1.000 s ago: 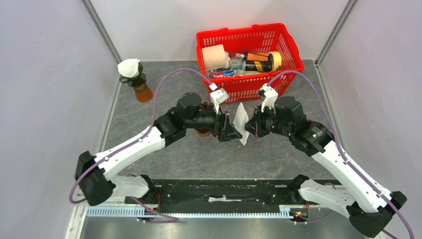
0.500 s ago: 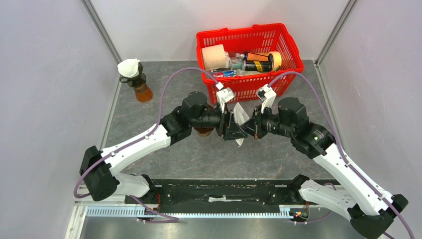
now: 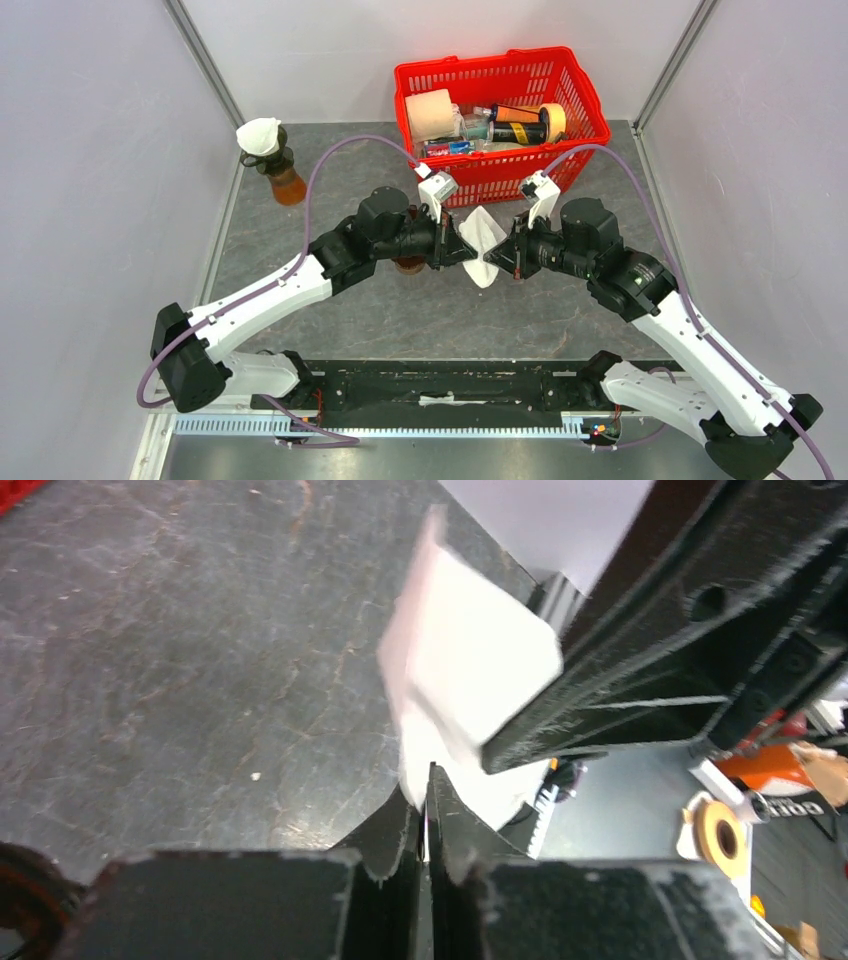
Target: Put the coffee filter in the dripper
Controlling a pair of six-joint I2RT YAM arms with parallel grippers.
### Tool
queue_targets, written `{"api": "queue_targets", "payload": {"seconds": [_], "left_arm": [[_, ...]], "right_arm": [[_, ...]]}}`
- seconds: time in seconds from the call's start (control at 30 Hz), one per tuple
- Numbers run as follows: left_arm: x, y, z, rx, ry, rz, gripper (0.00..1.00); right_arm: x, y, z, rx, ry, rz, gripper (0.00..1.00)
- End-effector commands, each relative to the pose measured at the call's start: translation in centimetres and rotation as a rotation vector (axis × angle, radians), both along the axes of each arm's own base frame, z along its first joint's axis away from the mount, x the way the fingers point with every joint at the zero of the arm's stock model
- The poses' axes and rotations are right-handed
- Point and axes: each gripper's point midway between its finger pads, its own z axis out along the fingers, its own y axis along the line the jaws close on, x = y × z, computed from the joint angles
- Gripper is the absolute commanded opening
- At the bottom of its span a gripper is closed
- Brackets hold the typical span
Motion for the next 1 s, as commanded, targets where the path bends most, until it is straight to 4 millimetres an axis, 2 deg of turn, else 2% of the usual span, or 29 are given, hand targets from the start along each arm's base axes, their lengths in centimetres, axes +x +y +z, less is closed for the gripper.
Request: {"api": "queue_targets", "payload": {"seconds": [0.0, 0.2, 0.3, 0.5, 0.6, 0.7, 0.8, 0.9, 0.97], "left_arm": [[1.9, 1.3, 0.0, 0.043, -0.002, 0.141, 0.02], [3.4, 3.1, -1.8, 0.122, 0.047, 0.301, 0.02], [3.9, 3.6, -2.7, 0.164, 0.071, 0.352, 0.02], [4.1, 2.9, -3.9, 0.208, 0.108, 0.375, 0.02], [3.6, 1.5, -3.9, 0.211, 0.114, 0.348, 0.02], [3.5, 0.0, -3.8, 0.218, 0.112, 0.341, 0.02], [3.1, -1.5, -3.5, 0.210, 0.117, 0.321, 0.02], [2.8, -2.5, -3.4, 0.213, 0.117, 0.306, 0.02], [2.8, -2.7, -3.6, 0.221, 0.121, 0.304, 0.02]], "right_arm": [[0.4, -0.5, 0.7, -0.004, -0.027, -0.038, 0.00], [3.4, -3.9, -2.2, -0.176, -0.013, -0.267, 0.00], [4.0, -4.4, -3.1, -0.216, -0.003, -0.301, 0.00], [5.2, -5.7, -4.1, -0.271, -0.002, -0.395, 0.00], [5.4, -5.1, -4.4, -0.265, 0.011, -0.384, 0.03], [5.4, -3.8, -4.6, -0.236, 0.021, -0.336, 0.13], [5.5, -3.0, -4.8, -0.220, 0.024, -0.311, 0.18], [5.9, -3.2, -5.5, -0.246, 0.025, -0.332, 0.42], [6.3, -3.7, -6.0, -0.273, 0.023, -0.363, 0.54]]}}
